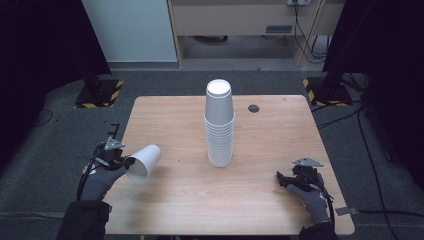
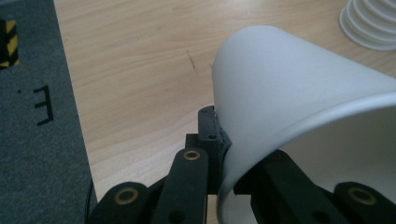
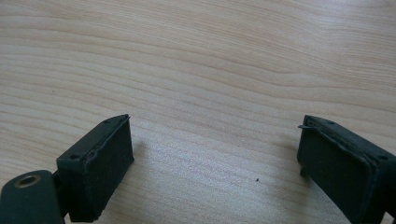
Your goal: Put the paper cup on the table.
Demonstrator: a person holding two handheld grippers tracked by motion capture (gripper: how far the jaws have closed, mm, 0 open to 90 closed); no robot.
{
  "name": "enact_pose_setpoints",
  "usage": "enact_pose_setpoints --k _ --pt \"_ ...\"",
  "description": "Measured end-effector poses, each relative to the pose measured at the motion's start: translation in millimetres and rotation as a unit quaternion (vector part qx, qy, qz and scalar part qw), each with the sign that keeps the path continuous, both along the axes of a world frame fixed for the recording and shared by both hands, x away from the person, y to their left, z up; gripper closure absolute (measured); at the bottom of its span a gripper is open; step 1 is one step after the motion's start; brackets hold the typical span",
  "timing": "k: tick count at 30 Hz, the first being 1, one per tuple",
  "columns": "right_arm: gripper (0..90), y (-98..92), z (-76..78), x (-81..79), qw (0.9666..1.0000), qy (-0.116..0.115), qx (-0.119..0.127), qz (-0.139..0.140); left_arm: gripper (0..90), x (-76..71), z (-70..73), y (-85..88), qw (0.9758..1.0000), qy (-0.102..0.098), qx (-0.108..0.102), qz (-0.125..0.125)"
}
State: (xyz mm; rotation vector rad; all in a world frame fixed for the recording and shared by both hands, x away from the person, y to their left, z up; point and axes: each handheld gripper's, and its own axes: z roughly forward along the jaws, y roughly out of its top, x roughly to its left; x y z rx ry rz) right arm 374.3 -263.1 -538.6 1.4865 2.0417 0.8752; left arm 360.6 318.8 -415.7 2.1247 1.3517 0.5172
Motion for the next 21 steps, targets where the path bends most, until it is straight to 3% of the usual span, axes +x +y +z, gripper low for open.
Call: enact_pose_setpoints --k 5,12,21 --pt "10.5 0.3 0.0 0.0 1.0 0.0 0.0 -0.001 85.3 3.2 1.8 1.7 0.9998 0.014 0.004 0.01" --pt "10.3 0.3 0.0 0.0 1.0 0.001 0.0 -0.001 85.9 9.1 2.9 5.8 0.998 0.045 0.032 0.031" --pt "10.0 0.5 0.0 0.1 1.0 0.001 0.0 -0.002 85.8 16.0 5.0 0.9 0.9918 0.108 0.06 0.035"
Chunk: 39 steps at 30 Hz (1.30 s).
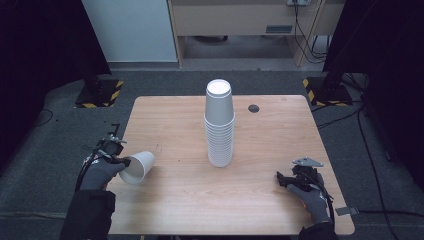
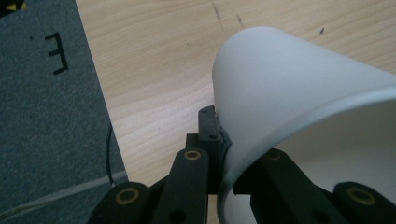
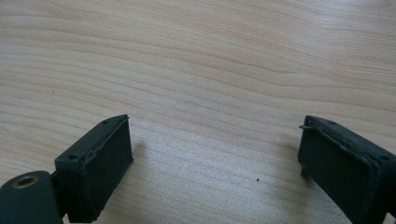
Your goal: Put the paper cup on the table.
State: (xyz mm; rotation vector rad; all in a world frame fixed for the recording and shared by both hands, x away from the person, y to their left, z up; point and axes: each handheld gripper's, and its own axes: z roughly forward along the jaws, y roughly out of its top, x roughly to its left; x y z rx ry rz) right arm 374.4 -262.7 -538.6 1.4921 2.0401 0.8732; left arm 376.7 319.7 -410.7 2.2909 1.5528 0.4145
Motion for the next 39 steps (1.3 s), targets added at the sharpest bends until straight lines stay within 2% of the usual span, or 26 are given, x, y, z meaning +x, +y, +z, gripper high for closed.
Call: enact_pose_setpoints --k 4,8,10,14,17,20,23,30,39 --pt "9.9 -0.2 -0.1 0.1 1.0 0.0 -0.001 0.002 86.0 3.1 1.5 -4.2 0.9997 0.021 0.009 0.002" --pt "9.9 -0.1 -0.1 0.1 1.0 0.0 -0.001 0.002 86.1 6.7 3.9 -9.8 0.9989 0.036 0.029 -0.009" --pt "9.7 -0.1 -0.1 0.2 1.0 0.0 -0.001 0.002 86.1 8.5 4.9 -12.7 0.9986 0.043 0.029 -0.012" --pt "9.7 0.0 -0.1 0.3 1.0 0.0 0.0 0.002 86.1 12.2 6.7 -19.5 0.9964 0.07 0.041 -0.023" --pt "9.7 0.0 -0.1 0.3 1.0 0.0 0.0 0.002 85.9 14.1 8.1 -25.0 0.9946 0.079 0.059 -0.032" --pt "9.6 0.0 -0.1 0.3 1.0 0.0 0.0 0.002 86.0 15.5 8.5 -29.5 0.9933 0.093 0.058 -0.038" --pt "9.6 0.0 -0.1 0.3 1.0 0.0 0.0 0.002 86.0 16.1 7.5 -33.3 0.9909 0.113 0.059 -0.043" --pt "9.6 0.0 -0.1 0.3 1.0 0.0 0.0 0.002 85.8 17.9 2.3 -36.0 0.9893 0.128 0.053 -0.046" --pt "9.3 0.0 -0.1 0.5 1.0 0.001 -0.001 0.004 84.2 19.6 -4.2 -37.9 0.9889 0.138 0.039 -0.041"
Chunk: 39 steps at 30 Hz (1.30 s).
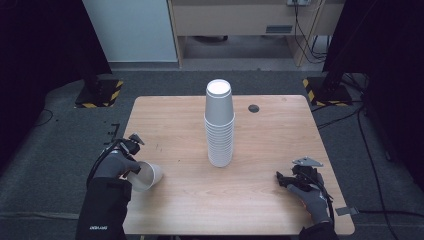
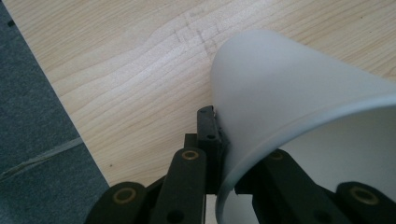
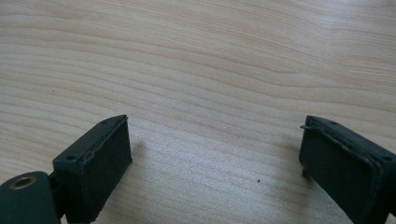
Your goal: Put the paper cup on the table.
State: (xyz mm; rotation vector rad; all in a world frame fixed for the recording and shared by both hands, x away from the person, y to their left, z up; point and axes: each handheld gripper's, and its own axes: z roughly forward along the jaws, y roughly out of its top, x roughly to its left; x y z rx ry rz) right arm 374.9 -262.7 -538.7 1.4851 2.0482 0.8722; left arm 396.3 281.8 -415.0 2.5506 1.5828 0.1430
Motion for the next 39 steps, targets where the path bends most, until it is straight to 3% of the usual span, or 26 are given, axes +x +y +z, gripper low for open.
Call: enact_pose_setpoints --k 8,15,20,27,31,33,35,36,39 --pt "9.3 0.0 0.0 0.1 1.0 0.0 -0.001 0.001 82.9 2.9 -4.3 -1.0 1.0 0.004 -0.003 0.009" --pt "9.3 0.0 0.0 0.1 1.0 0.0 -0.001 0.001 81.8 6.6 -7.7 -0.7 0.9997 -0.009 -0.018 0.013" --pt "9.2 0.1 0.1 0.0 1.0 0.001 0.0 0.001 79.4 9.0 -11.6 0.1 0.9979 -0.051 -0.035 0.017" --pt "9.1 0.2 0.1 0.1 1.0 0.001 0.0 0.001 75.2 6.6 -15.2 6.2 0.9923 -0.099 -0.07 0.027" --pt "9.1 0.2 0.1 0.1 1.0 0.001 0.0 0.001 68.3 3.1 -15.6 9.3 0.9861 -0.136 -0.092 0.027" --pt "9.1 0.3 0.1 0.1 1.0 0.001 0.0 0.001 63.1 -0.4 -14.6 11.2 0.9806 -0.163 -0.107 0.024" --pt "9.1 0.3 0.1 0.1 1.0 0.001 0.0 0.001 54.6 -4.6 -11.9 13.8 0.9726 -0.201 -0.115 0.026" --pt "9.1 0.3 0.1 0.1 1.0 0.001 0.0 0.001 55.5 -6.6 -11.1 14.8 0.9692 -0.212 -0.122 0.024" --pt "9.1 0.3 0.1 0.1 1.0 0.001 0.0 0.001 48.8 -17.1 -7.9 19.0 0.9503 -0.273 -0.148 0.027"
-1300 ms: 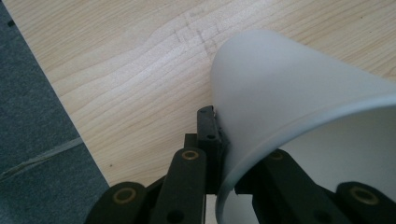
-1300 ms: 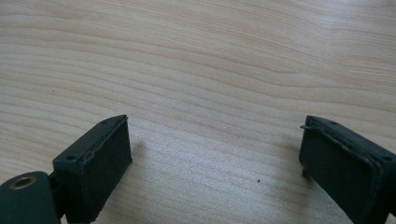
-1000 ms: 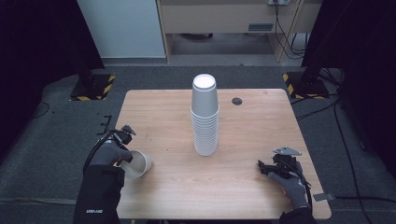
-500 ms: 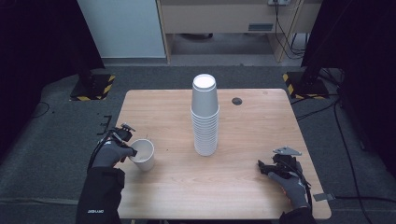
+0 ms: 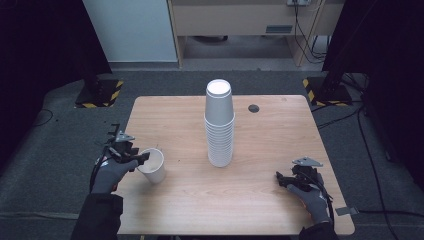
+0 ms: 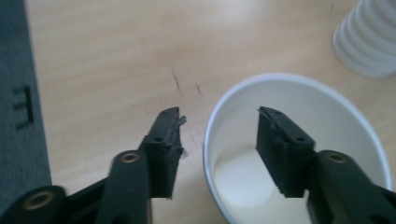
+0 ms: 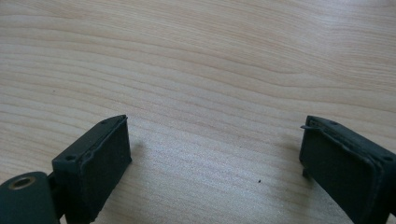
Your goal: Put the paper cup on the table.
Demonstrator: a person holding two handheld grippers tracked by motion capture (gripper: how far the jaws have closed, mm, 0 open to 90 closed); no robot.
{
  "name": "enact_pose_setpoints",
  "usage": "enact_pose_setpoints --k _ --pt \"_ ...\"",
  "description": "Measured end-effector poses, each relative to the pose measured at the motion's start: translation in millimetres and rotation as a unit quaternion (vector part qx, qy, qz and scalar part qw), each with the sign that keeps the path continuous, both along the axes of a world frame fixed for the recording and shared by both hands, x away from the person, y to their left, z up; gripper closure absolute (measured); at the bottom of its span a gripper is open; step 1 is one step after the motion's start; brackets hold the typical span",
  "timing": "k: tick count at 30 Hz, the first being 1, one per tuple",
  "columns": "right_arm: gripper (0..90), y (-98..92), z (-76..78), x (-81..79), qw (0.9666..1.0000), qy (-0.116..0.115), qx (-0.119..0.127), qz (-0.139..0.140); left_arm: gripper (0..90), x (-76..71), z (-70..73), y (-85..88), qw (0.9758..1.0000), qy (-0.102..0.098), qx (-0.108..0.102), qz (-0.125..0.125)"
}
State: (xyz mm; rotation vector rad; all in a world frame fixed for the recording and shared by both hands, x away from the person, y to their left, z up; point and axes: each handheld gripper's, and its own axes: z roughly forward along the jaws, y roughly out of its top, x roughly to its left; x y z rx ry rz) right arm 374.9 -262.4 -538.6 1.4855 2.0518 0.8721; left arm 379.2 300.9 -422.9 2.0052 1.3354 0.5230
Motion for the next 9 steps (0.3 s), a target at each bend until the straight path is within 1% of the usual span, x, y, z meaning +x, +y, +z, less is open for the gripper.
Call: enact_pose_setpoints --k 1,2,3,4,6,7,8,9 --pt "9.1 0.0 0.0 0.0 1.0 0.0 0.0 0.0 47.5 -4.2 0.2 1.3 0.9997 -0.023 -0.009 0.003" --pt "9.0 0.0 0.0 0.0 1.0 0.0 0.0 0.0 45.0 -9.2 -0.3 2.8 0.9986 -0.048 -0.019 0.008" --pt "9.0 0.0 0.0 0.1 1.0 0.0 0.0 0.0 43.2 -12.5 -0.6 4.0 0.9979 -0.06 -0.024 0.01" --pt "9.0 0.0 0.0 0.0 1.0 0.0 0.0 0.0 42.8 -16.7 -1.4 5.6 0.9959 -0.082 -0.033 0.016" --pt "8.9 -0.1 0.0 0.1 1.0 0.0 -0.001 0.001 39.8 -26.0 -3.9 9.9 0.9897 -0.123 -0.064 0.035" --pt "8.9 0.2 0.0 0.0 1.0 0.0 0.0 -0.001 39.6 -29.9 -5.6 11.5 0.9867 -0.138 -0.073 0.043" --pt "8.8 0.0 0.0 0.1 1.0 0.0 -0.001 0.0 39.1 -33.2 -6.7 12.7 0.9843 -0.153 -0.075 0.048" --pt "8.6 0.1 0.0 0.1 1.0 0.001 0.0 0.0 38.9 -38.4 -9.0 14.7 0.9789 -0.178 -0.081 0.06"
